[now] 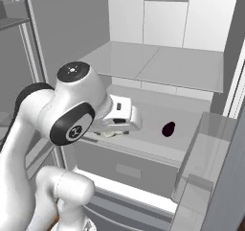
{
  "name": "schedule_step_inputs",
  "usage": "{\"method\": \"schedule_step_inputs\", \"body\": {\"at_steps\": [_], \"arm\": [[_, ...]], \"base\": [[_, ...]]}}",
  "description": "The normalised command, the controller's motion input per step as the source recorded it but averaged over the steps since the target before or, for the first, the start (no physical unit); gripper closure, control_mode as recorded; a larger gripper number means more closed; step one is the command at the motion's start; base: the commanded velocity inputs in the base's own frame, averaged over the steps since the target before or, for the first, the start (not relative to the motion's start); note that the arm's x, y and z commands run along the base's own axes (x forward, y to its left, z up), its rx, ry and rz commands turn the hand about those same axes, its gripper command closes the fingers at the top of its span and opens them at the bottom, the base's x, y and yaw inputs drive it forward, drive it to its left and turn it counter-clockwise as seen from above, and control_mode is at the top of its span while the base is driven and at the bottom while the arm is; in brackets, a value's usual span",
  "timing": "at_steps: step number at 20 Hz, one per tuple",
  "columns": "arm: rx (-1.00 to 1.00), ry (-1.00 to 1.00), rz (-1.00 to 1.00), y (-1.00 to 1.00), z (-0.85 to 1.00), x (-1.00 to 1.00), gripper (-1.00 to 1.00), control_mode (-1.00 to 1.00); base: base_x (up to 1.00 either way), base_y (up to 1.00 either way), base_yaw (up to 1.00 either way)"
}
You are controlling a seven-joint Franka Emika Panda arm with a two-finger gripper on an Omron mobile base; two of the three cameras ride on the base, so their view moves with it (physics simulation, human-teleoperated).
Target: Retrieve the bottle and the shaker from the cabinet and place them next to the mixing bowl on the counter. Then add garlic from the fridge to the mixing bowl.
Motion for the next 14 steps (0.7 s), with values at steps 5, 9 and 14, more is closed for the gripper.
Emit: {"method": "schedule_step_inputs", "body": {"at_steps": [5,9,14], "arm": [[0.00,-0.06,0.00,0.41,0.12,-0.72,1.00,-1.00],[0.00,-0.13,-0.04,0.47,0.18,-0.34,1.00,-1.00],[0.00,-0.12,-0.17,0.38,0.30,-0.02,1.00,-1.00]], "base": [[0.00,0.00,0.00],[0.00,0.00,0.00],[0.00,0.00,0.00]]}}
